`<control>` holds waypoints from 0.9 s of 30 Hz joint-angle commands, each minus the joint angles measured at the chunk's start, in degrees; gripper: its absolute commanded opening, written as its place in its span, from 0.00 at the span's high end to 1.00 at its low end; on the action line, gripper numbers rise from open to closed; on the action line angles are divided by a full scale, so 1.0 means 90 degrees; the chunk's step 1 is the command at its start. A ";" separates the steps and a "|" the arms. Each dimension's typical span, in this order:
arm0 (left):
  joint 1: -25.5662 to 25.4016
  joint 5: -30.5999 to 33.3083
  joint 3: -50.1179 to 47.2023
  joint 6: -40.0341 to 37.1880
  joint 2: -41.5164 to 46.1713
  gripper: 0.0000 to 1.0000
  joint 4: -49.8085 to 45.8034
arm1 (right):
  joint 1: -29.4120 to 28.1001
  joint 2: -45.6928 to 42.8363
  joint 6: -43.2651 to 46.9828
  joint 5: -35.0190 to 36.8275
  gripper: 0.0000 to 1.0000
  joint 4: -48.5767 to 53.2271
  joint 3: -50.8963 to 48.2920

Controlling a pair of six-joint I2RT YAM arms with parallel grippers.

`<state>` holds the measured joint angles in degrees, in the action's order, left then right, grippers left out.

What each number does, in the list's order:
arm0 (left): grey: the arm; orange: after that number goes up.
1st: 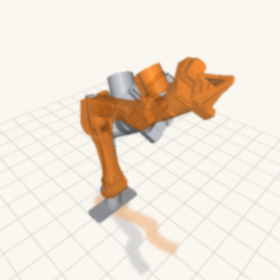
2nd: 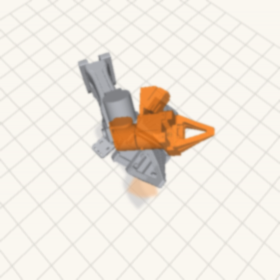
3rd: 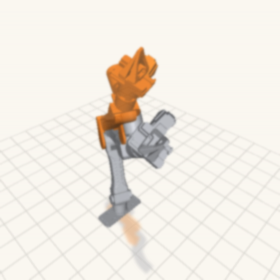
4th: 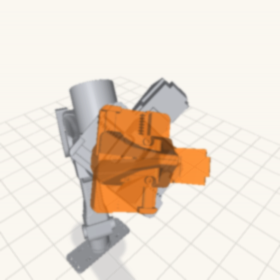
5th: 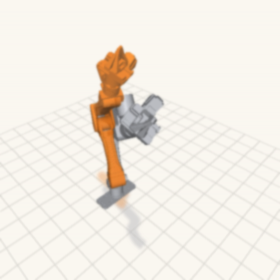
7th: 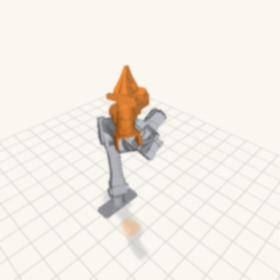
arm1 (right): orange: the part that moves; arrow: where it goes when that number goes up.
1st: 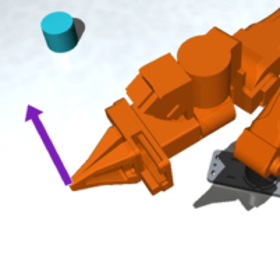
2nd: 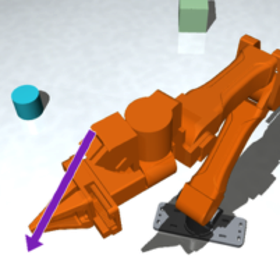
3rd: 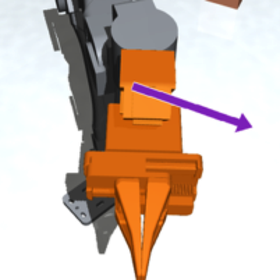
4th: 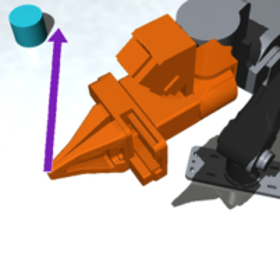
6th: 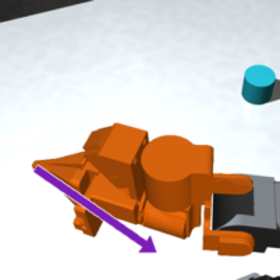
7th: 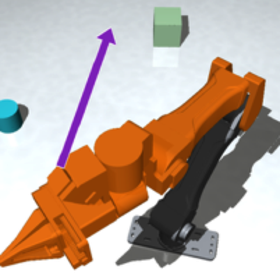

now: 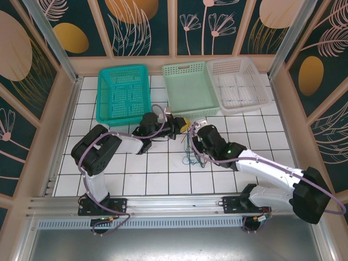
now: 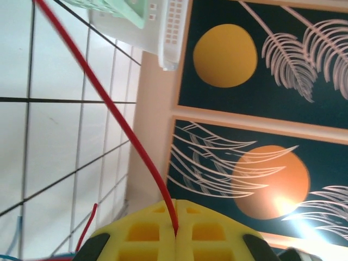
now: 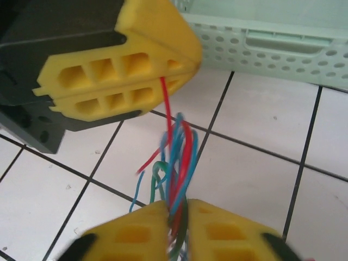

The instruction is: Untangle the cables

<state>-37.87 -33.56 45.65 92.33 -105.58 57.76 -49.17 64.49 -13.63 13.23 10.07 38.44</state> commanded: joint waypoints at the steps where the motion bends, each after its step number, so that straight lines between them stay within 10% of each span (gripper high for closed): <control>1: 0.0067 0.0145 0.0412 -0.1196 0.0533 1.00 -0.1446 | 0.0121 0.0090 -0.0371 0.0165 0.59 0.0327 -0.0130; 13: 0.0062 0.0747 0.1670 -0.3325 0.1154 1.00 -0.4427 | 0.0855 0.0008 -0.0438 -0.1344 0.26 0.0012 -0.0508; 27: 0.0066 0.1364 0.2552 -0.5044 0.2014 1.00 -0.5970 | 0.1423 0.2127 -0.0923 -0.1744 0.48 0.0488 0.0027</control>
<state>-37.60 -23.64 66.35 53.01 -90.70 8.75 -37.08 82.59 -21.34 -2.90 11.79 36.67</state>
